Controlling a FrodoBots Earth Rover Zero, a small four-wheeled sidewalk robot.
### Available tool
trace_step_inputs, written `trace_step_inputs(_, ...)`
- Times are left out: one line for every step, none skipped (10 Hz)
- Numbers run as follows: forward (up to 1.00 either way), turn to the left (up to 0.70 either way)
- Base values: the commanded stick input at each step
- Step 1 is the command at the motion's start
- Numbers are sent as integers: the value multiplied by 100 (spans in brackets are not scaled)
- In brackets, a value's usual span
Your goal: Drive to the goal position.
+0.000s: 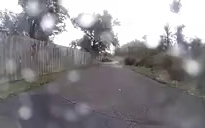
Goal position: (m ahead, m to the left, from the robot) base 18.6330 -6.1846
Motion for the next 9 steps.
trace_step_inputs(70,0)
trace_step_inputs(70,0)
trace_step_inputs(70,0)
trace_step_inputs(70,0)
trace_step_inputs(70,0)
trace_step_inputs(70,0)
trace_step_inputs(70,0)
trace_step_inputs(70,0)
trace_step_inputs(70,0)
